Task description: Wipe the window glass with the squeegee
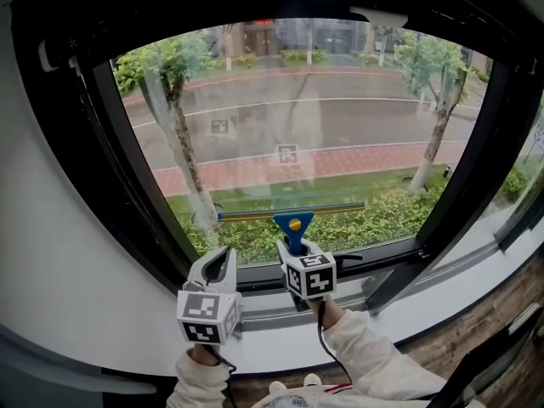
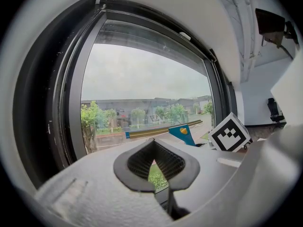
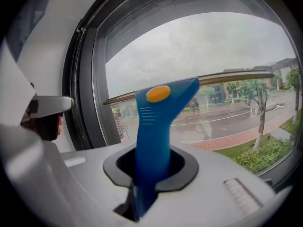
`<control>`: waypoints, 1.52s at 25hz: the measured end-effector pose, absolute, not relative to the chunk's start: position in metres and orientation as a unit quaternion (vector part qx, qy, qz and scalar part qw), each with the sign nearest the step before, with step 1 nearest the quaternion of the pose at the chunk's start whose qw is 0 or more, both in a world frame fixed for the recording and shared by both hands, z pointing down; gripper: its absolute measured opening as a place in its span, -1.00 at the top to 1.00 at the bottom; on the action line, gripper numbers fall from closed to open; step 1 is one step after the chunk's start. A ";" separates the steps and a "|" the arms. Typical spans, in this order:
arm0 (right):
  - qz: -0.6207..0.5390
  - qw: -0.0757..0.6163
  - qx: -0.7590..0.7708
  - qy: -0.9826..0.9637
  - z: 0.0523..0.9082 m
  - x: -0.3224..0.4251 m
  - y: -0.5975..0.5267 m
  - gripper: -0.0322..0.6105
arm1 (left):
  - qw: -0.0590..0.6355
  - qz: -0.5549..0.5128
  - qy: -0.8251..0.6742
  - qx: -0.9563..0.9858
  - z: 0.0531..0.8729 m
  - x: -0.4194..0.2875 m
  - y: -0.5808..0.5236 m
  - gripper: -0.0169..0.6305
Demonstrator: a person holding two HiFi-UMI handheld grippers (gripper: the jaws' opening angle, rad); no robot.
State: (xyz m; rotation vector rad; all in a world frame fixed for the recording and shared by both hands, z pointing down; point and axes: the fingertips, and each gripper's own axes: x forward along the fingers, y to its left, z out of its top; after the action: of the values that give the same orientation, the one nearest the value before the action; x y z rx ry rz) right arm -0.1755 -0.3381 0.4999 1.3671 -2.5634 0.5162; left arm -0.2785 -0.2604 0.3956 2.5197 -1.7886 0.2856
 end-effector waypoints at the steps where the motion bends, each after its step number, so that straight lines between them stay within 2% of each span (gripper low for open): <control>1: 0.179 0.098 0.460 -0.864 0.505 -0.175 -0.337 0.68 | 0.019 0.092 -0.576 0.812 0.396 -0.278 -0.261 0.95; 17: 0.246 0.160 0.442 -0.847 0.607 -0.172 -0.323 0.68 | 0.029 0.108 -0.576 0.810 0.408 -0.271 -0.261 0.95; 38: 0.287 0.192 0.427 -0.836 0.662 -0.174 -0.318 0.69 | 0.044 0.121 -0.587 0.799 0.426 -0.280 -0.259 0.95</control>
State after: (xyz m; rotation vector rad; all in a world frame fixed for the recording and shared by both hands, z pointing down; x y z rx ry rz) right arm -0.1739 -0.3179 0.6621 1.1989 -2.3452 0.8054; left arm -0.2799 -0.2592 0.4255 2.4421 -1.7945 0.3698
